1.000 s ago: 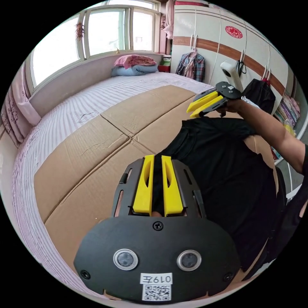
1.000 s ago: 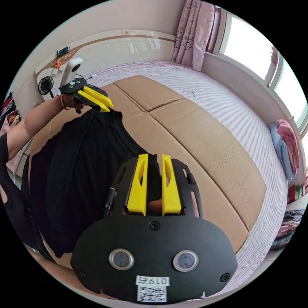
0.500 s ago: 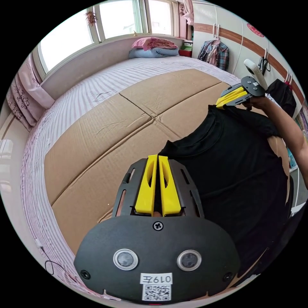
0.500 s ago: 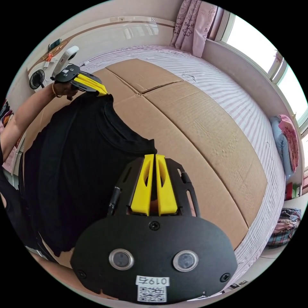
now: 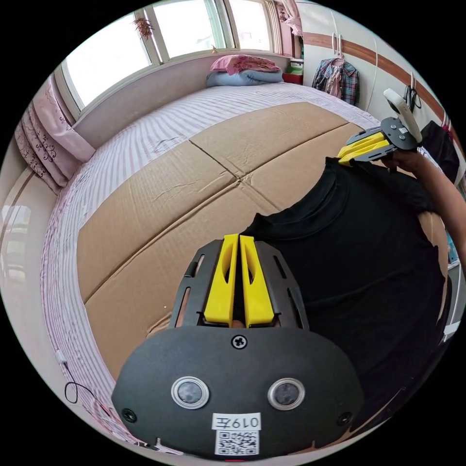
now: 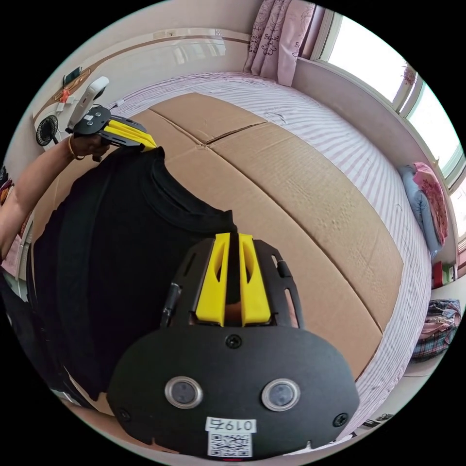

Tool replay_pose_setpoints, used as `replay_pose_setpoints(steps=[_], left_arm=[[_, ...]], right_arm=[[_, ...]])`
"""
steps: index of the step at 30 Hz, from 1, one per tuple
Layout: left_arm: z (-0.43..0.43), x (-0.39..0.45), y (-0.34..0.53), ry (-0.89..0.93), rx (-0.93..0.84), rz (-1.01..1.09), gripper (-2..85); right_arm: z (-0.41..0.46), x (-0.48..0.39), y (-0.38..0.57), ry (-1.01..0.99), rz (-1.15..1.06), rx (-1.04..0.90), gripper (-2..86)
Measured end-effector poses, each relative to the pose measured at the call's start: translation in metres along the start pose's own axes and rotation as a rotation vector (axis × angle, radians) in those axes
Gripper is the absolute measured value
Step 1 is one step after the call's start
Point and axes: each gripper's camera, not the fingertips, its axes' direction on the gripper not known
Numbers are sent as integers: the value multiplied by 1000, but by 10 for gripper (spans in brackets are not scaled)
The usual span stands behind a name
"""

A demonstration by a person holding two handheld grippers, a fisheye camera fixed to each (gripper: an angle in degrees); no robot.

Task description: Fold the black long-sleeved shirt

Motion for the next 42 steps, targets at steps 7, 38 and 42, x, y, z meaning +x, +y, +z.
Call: replay_pose_setpoints(steps=[7, 38, 42], left_arm=[[-11, -15, 6, 61, 39, -42, 14], [-103, -47, 57, 126, -18, -64, 7], [-122, -37, 58, 85, -30, -65, 7]], right_arm=[[5, 6, 17, -6, 0, 24, 52], [109, 6, 142, -27, 42, 5, -6], [130, -2, 162, -21, 52, 4, -6]])
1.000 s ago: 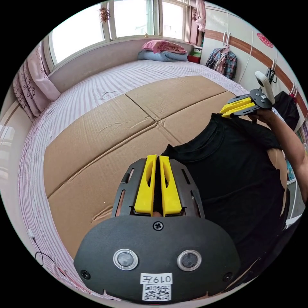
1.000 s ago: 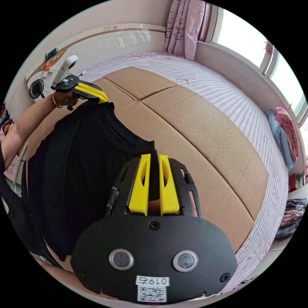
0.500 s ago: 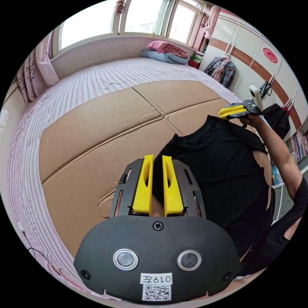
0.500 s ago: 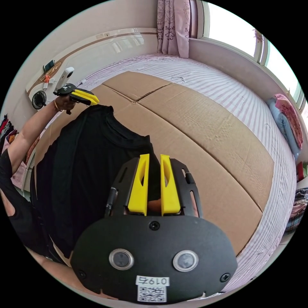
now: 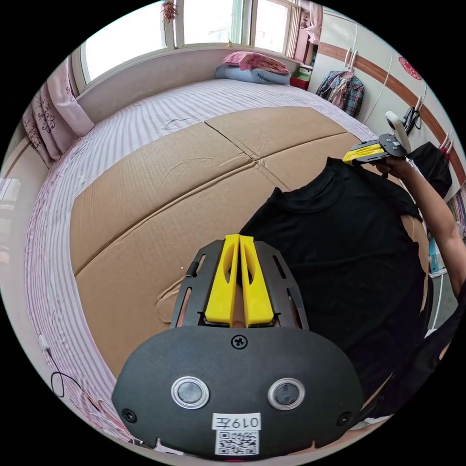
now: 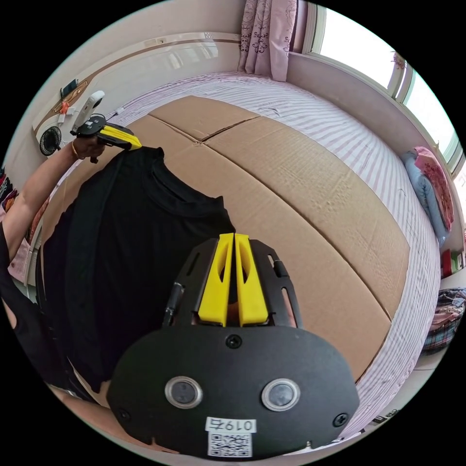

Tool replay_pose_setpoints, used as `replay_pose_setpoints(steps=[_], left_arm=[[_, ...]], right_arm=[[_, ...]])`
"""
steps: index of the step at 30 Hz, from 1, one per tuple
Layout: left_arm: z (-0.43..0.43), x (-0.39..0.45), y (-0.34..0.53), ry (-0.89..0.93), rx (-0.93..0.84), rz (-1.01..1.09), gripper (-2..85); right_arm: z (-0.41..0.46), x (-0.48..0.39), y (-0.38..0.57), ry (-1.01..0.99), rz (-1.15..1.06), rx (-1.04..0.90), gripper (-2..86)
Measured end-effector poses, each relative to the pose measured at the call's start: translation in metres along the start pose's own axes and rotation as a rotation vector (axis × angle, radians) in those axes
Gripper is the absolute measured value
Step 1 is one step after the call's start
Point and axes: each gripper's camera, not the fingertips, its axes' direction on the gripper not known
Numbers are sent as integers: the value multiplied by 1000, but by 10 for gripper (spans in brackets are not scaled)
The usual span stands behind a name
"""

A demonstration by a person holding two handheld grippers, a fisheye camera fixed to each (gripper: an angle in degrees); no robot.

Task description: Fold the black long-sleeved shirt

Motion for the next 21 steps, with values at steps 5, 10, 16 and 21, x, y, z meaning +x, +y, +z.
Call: replay_pose_setpoints(steps=[5, 10, 16, 21], left_arm=[[-26, 14, 5, -7, 8, -2, 9], [-65, 13, 19, 77, 105, -61, 12], [-159, 28, 46, -53, 305, -179, 12], [-267, 137, 73, -192, 444, -48, 10]], right_arm=[[30, -16, 37, 37, -10, 3, 26], [43, -23, 80, -7, -5, 70, 62], [16, -51, 168, 26, -8, 223, 51], [-27, -120, 284, 208, 74, 388, 1]])
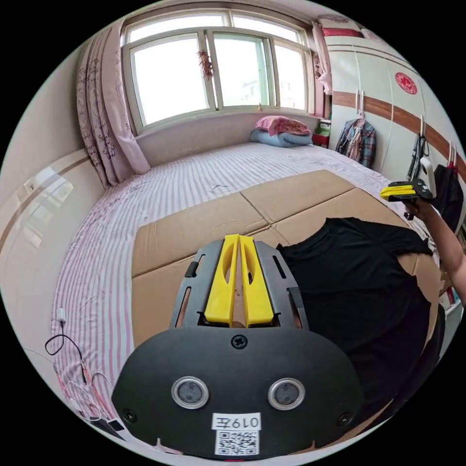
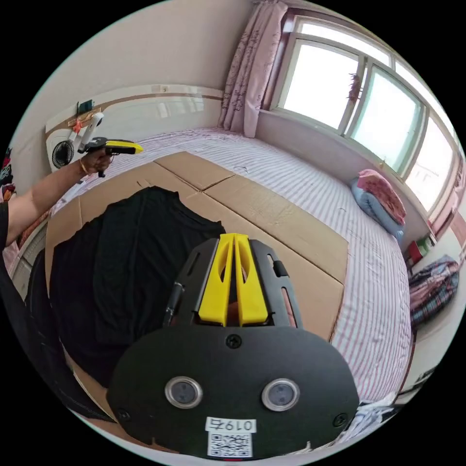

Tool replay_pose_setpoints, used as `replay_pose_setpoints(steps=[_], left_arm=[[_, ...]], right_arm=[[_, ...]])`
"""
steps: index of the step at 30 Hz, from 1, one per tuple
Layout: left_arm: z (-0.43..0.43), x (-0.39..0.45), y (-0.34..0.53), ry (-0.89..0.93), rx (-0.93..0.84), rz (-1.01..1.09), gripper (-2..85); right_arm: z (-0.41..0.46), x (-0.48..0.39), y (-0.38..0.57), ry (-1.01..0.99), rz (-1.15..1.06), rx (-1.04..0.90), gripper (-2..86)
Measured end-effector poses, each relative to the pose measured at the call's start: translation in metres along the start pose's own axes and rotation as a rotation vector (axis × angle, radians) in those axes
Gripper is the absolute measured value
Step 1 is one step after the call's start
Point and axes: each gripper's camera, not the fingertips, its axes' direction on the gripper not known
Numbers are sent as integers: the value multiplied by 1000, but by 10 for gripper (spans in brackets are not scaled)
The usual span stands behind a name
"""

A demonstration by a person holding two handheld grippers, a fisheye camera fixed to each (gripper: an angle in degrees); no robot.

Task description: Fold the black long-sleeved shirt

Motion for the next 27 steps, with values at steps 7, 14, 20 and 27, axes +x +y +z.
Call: replay_pose_setpoints(steps=[7, 14, 20, 27], left_arm=[[-156, 185, 82, 211, 254, -41, 9], [-216, 345, 156, 396, 142, -194, 7], [-239, 416, 120, 297, 11, -42, 8], [-248, 488, 67, 427, -51, 8, 9]], right_arm=[[-131, -152, 225, 52, 198, 387, -9], [-127, -241, 357, -16, 351, 267, -9], [-134, -217, 433, 25, 546, 296, -6], [-132, -174, 523, 286, 846, 292, 32]])
